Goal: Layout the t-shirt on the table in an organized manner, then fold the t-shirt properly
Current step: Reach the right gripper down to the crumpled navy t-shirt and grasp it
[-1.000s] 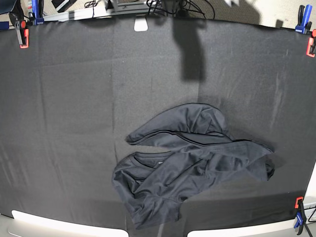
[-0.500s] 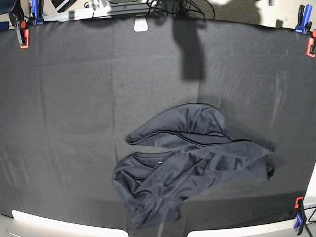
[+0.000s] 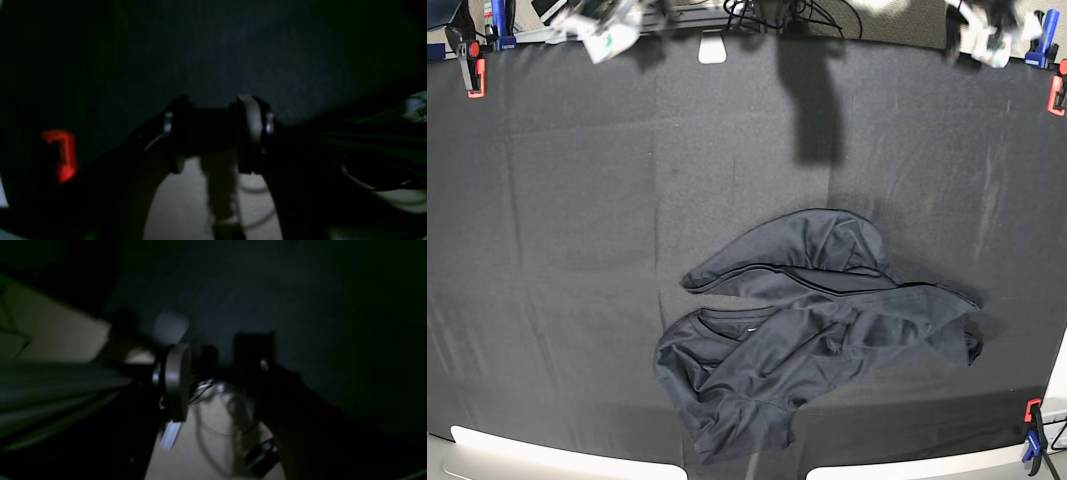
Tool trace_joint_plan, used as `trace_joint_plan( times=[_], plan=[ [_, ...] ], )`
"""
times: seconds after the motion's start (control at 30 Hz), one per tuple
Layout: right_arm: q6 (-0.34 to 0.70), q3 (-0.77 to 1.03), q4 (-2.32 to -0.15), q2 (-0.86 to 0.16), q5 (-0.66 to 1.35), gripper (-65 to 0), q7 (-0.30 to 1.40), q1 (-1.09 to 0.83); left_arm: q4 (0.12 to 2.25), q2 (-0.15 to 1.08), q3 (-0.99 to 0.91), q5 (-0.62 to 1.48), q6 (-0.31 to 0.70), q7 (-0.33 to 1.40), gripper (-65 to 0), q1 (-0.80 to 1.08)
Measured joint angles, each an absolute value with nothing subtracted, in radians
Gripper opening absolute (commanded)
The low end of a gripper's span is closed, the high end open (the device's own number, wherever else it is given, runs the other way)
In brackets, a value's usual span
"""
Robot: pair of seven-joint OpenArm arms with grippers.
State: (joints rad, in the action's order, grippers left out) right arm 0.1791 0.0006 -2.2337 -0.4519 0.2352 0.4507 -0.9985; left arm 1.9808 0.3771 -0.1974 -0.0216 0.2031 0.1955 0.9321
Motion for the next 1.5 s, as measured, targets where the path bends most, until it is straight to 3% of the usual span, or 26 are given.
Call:
trace_joint_plan(
  times=[0.17, 0.37, 0.63, 0.93, 1.07, 1.27, 1.5],
  plan=[
    [0.178, 0.064, -2.26, -0.452, 0.236, -39.8, 0.534, -0.876, 2.029, 0.377, -0.198, -0.023, 0.206, 0.29, -43.5, 0.809],
    [0.179, 0.068, -2.26, -0.452, 0.27, -29.6, 0.578, -0.708, 2.029, 0.377, -0.197, -0.025, 0.21, 0.322, -43.5, 0.698],
    [0.184, 0.067, -2.26, -0.432, 0.266, -29.7, 0.589, -0.514, 2.029, 0.377, -0.197, -0.026, 0.21, 0.35, -43.5, 0.592],
    [0.262, 0.04, -2.19, -0.432, 0.237, -29.7, 0.593, -0.338, 2.029, 0.382, -0.196, -0.027, 0.211, 0.371, -43.5, 0.554],
    [0.282, -0.051, -2.098, -0.432, 0.228, -29.7, 0.591, -0.245, 2.029, 0.383, -0.196, -0.028, 0.211, 0.374, -43.5, 0.553],
    [0.286, -0.343, -1.94, -0.427, 0.052, -29.7, 0.573, -0.067, 2.029, 0.383, -0.196, -0.026, 0.211, 0.393, -43.5, 0.55],
    [0.283, -0.558, -1.762, -0.25, -0.079, -29.7, 0.56, 0.168, 2.029, 0.383, -0.196, -0.027, 0.211, 0.401, -43.5, 0.55]
  ],
)
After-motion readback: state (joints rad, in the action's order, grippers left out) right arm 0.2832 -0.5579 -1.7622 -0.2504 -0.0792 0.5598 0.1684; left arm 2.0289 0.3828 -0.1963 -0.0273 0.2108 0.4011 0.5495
